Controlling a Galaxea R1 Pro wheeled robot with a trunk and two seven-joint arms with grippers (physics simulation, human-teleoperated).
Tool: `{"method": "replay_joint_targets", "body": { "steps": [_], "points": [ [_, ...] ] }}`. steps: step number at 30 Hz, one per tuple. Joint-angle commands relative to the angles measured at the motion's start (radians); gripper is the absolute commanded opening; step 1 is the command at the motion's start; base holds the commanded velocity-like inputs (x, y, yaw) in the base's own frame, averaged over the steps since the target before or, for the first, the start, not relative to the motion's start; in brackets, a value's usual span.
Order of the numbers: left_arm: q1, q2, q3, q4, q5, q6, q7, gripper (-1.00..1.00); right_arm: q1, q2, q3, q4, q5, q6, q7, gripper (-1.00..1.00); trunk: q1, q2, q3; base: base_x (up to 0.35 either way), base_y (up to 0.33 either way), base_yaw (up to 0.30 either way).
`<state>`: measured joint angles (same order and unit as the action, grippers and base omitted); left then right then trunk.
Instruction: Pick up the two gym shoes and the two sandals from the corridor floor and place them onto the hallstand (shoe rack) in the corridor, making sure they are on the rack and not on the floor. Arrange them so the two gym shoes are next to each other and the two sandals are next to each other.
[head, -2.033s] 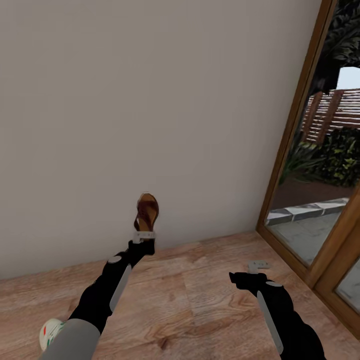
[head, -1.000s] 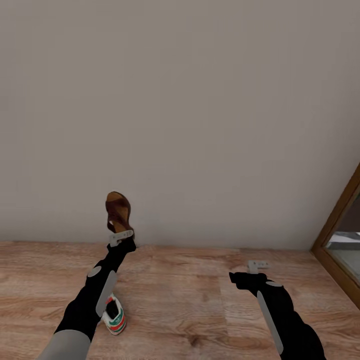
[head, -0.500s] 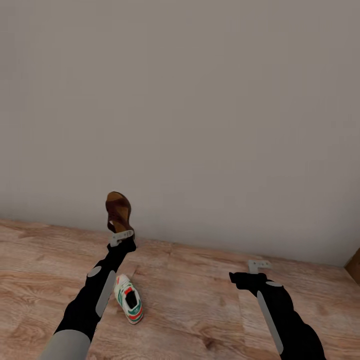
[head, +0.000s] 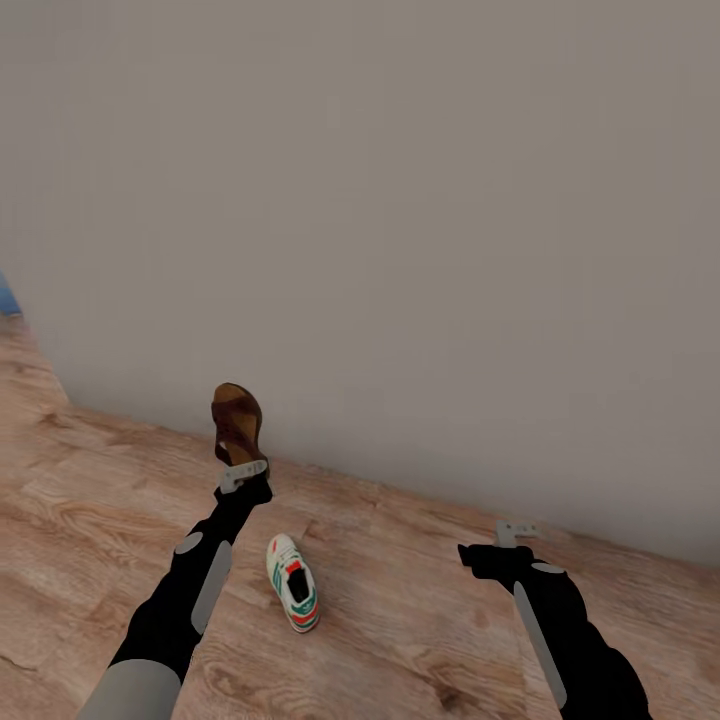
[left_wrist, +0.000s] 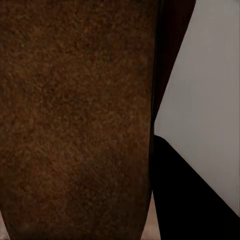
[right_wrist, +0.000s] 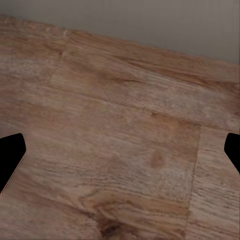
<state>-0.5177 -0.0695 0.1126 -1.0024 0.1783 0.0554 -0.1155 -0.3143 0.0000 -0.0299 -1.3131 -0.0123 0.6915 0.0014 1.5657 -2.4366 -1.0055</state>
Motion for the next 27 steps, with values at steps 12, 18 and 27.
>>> {"method": "replay_joint_targets", "body": {
  "steps": [12, 18, 27],
  "points": [
    [-0.001, -0.001, 0.004, -0.001, 0.007, 0.006, -0.009, -1.00, 0.000, 0.000, -0.001, -0.002, -0.001, 0.005, 0.000, 1.00, 0.000, 0.000, -0.007, 0.000, 0.000, 0.294],
    [-0.001, -0.001, 0.004, -0.001, 0.006, 0.006, -0.008, -1.00, 0.000, 0.000, -0.001, -0.002, -0.001, 0.005, 0.000, 1.00, 0.000, 0.000, -0.011, 0.000, 0.000, 0.294],
    [-0.001, -0.003, 0.004, -0.001, 0.006, 0.006, -0.008, -1.00, 0.000, 0.000, -0.001, -0.002, 0.000, 0.005, 0.000, 1.00, 0.000, 0.000, -0.016, 0.000, -0.049, 0.294]
  ]
}}
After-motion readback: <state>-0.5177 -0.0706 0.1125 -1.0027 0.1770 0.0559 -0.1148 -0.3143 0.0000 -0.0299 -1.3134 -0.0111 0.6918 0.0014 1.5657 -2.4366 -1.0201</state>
